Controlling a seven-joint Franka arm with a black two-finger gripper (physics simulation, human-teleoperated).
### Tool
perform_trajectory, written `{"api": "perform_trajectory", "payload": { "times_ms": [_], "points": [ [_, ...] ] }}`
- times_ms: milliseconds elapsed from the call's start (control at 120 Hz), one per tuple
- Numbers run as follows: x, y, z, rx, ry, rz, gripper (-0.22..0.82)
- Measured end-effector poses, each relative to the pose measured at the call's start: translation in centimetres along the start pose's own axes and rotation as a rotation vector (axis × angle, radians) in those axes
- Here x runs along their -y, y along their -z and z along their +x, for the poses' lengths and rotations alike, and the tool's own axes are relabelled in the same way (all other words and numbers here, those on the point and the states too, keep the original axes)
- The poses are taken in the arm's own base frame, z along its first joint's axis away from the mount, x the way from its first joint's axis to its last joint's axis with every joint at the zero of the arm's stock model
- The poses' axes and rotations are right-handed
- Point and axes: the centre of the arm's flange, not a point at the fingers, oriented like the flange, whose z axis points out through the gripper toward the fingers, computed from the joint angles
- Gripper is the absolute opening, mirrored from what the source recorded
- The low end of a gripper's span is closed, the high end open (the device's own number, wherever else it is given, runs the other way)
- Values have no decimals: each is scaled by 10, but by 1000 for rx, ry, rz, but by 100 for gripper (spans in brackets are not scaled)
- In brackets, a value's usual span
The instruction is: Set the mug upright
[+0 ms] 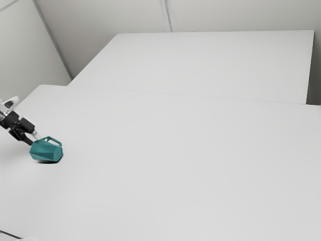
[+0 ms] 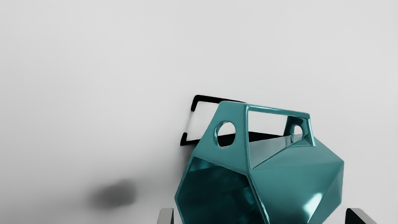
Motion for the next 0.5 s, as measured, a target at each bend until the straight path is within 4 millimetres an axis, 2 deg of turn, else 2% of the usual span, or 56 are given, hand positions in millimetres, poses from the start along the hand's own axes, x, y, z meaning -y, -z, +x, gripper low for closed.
{"api": "perform_trajectory", "payload": {
  "times_ms": [150,267,358,500],
  "points": [
    [-1,-10,-2,-6,-8,-64,60],
    [-2,-21,-4,-14,-7,-113,55],
    [-3,-28,-5,-21,-3,-144,47],
    [-6,-29,-4,-30,-4,-165,30]
  ]
}}
